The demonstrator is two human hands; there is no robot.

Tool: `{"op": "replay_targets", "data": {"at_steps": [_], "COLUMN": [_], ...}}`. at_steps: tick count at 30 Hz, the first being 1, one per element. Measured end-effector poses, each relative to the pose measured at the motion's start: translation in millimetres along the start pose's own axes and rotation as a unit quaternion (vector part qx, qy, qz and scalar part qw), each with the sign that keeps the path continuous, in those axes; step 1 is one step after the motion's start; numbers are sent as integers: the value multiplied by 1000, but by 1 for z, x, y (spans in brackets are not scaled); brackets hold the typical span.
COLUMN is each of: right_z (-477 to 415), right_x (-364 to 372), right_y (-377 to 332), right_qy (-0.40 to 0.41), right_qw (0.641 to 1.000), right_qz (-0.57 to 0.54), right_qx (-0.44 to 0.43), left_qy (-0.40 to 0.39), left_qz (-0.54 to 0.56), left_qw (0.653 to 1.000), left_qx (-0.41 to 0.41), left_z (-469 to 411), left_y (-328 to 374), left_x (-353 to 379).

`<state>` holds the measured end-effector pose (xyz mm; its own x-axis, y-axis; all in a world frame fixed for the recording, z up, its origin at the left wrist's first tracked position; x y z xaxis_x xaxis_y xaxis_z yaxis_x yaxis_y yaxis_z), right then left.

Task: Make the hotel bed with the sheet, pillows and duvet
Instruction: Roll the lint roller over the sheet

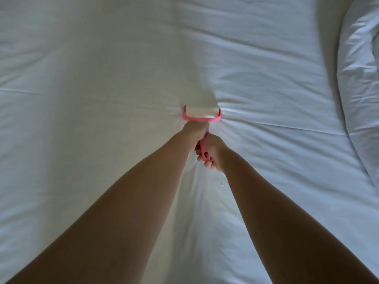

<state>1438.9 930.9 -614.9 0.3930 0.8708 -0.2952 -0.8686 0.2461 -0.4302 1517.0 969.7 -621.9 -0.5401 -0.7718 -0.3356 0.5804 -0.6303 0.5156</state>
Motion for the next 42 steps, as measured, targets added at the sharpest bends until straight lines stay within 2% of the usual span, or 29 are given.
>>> {"op": "replay_targets", "data": {"at_steps": [5, 11, 17, 42], "right_z": [28, 69, 98, 208], "right_x": [-9, -19, -24, -40], "right_y": [27, 91, 151, 385], "right_qy": [1, -6, -4, -35], "right_qw": [1000, 997, 995, 992], "right_qz": [20, 38, 54, 38], "right_qx": [15, 68, 87, 115], "left_qy": [-12, -35, -57, -73], "left_qz": [4, -37, -23, -18], "left_qw": [1000, 998, 996, 988], "left_qx": [-26, -40, -68, -138], "left_z": [26, 72, 111, 273], "left_y": [-27, -82, -136, -334], "left_x": [9, 28, 43, 103]}}
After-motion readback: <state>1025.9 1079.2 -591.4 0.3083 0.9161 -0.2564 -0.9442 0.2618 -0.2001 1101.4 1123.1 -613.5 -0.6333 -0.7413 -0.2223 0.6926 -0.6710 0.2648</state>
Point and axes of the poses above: each hand's wrist, its own z-axis away from the middle knuckle, its own x-axis out of the palm, y = z × x, the point moved 8 cm from there along -z, towards the middle knuckle, and after that the axes turned 11 degrees about y, right-handed, at the moved point
